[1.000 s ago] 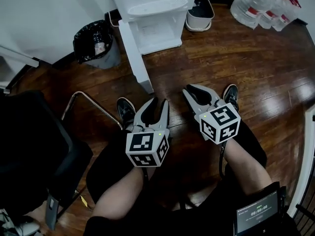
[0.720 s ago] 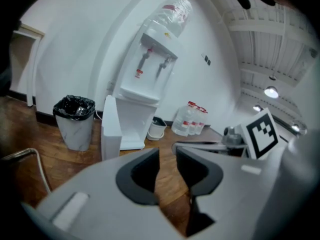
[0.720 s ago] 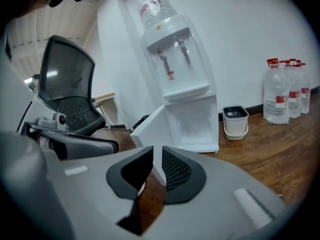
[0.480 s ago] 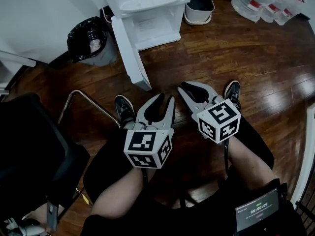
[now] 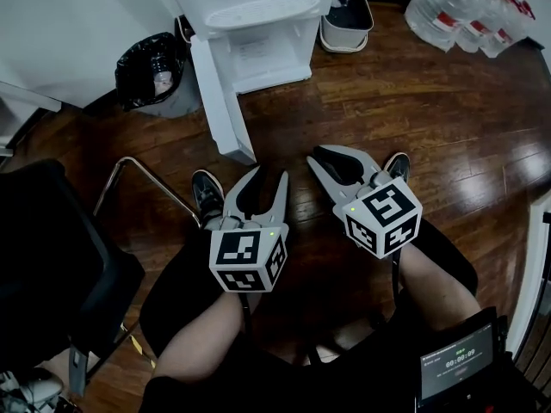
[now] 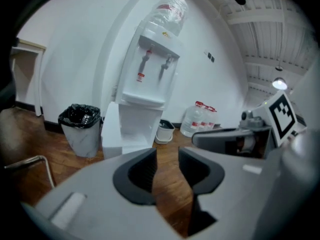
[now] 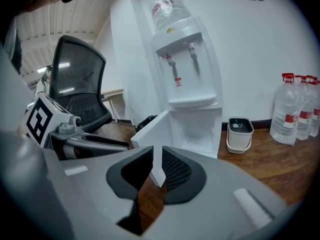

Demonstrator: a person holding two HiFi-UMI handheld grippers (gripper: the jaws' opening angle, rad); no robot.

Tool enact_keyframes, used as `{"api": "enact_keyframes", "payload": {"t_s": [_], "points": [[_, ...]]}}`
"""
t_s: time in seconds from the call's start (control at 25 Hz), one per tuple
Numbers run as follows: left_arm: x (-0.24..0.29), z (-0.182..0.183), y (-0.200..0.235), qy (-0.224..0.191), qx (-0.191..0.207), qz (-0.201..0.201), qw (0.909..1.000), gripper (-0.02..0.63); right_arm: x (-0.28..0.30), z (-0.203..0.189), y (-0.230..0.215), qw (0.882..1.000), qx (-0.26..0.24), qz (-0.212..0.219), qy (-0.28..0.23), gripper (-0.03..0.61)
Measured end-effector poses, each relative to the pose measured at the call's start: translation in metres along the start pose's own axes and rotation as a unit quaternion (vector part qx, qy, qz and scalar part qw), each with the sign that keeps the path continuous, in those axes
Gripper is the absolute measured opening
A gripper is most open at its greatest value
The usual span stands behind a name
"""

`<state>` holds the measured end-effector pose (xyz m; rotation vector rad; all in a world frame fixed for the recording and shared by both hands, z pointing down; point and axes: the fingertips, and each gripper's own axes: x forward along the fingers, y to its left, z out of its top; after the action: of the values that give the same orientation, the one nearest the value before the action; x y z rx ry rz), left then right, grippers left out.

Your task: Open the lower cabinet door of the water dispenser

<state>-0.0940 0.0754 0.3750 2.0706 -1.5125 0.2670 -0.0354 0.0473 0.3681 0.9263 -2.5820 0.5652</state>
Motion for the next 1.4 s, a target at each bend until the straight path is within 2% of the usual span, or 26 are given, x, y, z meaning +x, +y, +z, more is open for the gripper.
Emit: {"api": "enact_keyframes", "payload": {"t_s": [0.12, 0.2, 0.32, 0.4, 0.44, 0.6, 0.68, 0.84, 1.12, 1.28, 1.4], "points": [[-0.002, -0.013, 0.006, 0.007, -0.014, 0.018, 0.9997, 0.161, -0.002, -0.004, 0.004, 1.0, -0.007, 0.006, 0.004, 0.057], [-0.001, -0.018, 0.007, 0.008, -0.007, 0.022, 0.9997, 0.161, -0.002, -0.006, 0.006, 1.0, -0.007, 0.009, 0.008, 0.057], [0.004, -0.037, 0.024, 0.033, 0.043, 0.037, 0.9978, 0.185, -0.002, -0.001, 0.01, 1.0, 0.001, 0.016, 0.004, 0.057], [0.008, -0.056, 0.056, 0.061, 0.078, 0.068, 0.9928, 0.195, -0.003, 0.007, 0.009, 1.0, 0.02, 0.02, -0.006, 0.057], [0.011, -0.064, 0.073, 0.073, 0.083, 0.086, 0.9901, 0.195, -0.004, 0.013, 0.008, 0.999, 0.033, 0.022, -0.011, 0.057], [0.031, -0.085, 0.129, 0.091, 0.064, 0.154, 0.9817, 0.195, -0.01, 0.028, 0.003, 0.996, 0.074, 0.033, -0.028, 0.057], [0.043, -0.094, 0.142, 0.098, 0.047, 0.167, 0.9799, 0.195, -0.015, 0.038, 0.0, 0.994, 0.093, 0.037, -0.04, 0.057], [0.064, -0.105, 0.146, 0.111, 0.042, 0.163, 0.9795, 0.195, -0.022, 0.056, -0.012, 0.992, 0.109, 0.039, -0.059, 0.057], [0.079, -0.105, 0.135, 0.11, 0.05, 0.141, 0.9825, 0.191, -0.014, 0.061, -0.021, 0.99, 0.122, 0.052, -0.047, 0.057], [0.091, -0.107, 0.123, 0.112, 0.073, 0.122, 0.9834, 0.149, -0.004, 0.072, -0.024, 0.989, 0.127, 0.067, -0.046, 0.057], [0.101, -0.107, 0.11, 0.114, 0.071, 0.107, 0.9851, 0.144, 0.005, 0.077, -0.027, 0.989, 0.119, 0.071, -0.04, 0.057]]}}
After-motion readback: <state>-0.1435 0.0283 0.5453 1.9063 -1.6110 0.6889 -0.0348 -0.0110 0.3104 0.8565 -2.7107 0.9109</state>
